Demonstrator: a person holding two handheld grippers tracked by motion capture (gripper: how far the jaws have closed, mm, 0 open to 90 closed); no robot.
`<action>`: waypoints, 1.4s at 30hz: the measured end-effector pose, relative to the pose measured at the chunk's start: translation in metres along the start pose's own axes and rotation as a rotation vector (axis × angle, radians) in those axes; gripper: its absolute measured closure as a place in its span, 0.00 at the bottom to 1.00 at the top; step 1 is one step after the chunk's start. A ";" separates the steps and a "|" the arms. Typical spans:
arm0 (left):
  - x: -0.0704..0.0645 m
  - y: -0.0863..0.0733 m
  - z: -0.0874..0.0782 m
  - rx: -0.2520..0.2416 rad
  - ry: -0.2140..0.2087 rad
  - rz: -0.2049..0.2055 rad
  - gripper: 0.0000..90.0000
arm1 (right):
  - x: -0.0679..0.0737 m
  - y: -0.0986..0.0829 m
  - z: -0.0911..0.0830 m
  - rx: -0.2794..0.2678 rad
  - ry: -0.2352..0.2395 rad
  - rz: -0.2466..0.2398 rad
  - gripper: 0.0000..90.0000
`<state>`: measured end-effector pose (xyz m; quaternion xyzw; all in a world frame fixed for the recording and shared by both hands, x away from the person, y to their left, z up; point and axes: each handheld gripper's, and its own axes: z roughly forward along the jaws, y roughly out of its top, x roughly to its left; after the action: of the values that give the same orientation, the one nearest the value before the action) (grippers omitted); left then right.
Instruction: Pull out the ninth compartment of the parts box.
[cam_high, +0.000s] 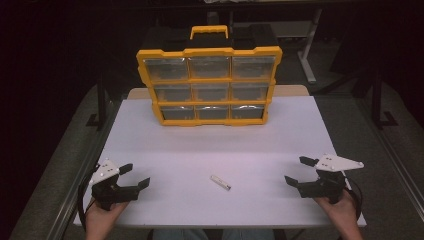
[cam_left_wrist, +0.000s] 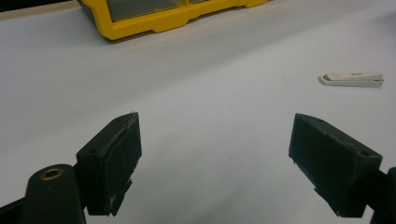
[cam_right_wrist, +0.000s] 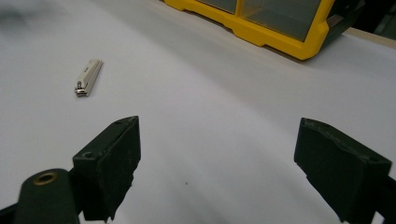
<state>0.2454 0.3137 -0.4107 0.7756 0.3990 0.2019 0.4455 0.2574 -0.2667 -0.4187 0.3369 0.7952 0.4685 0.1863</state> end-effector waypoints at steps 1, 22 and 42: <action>0.000 0.000 0.001 -0.002 0.000 -0.001 0.18 | 0.000 0.000 0.000 0.002 0.000 -0.001 0.15; -0.004 0.000 0.003 0.002 -0.029 0.010 0.19 | -0.001 -0.002 0.001 0.005 0.004 0.007 0.15; -0.015 0.004 0.013 0.014 -0.070 0.026 0.19 | -0.001 -0.001 0.001 0.007 0.010 -0.002 0.15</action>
<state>0.2469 0.2935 -0.4132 0.7905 0.3744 0.1774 0.4511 0.2586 -0.2668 -0.4201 0.3345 0.7981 0.4670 0.1817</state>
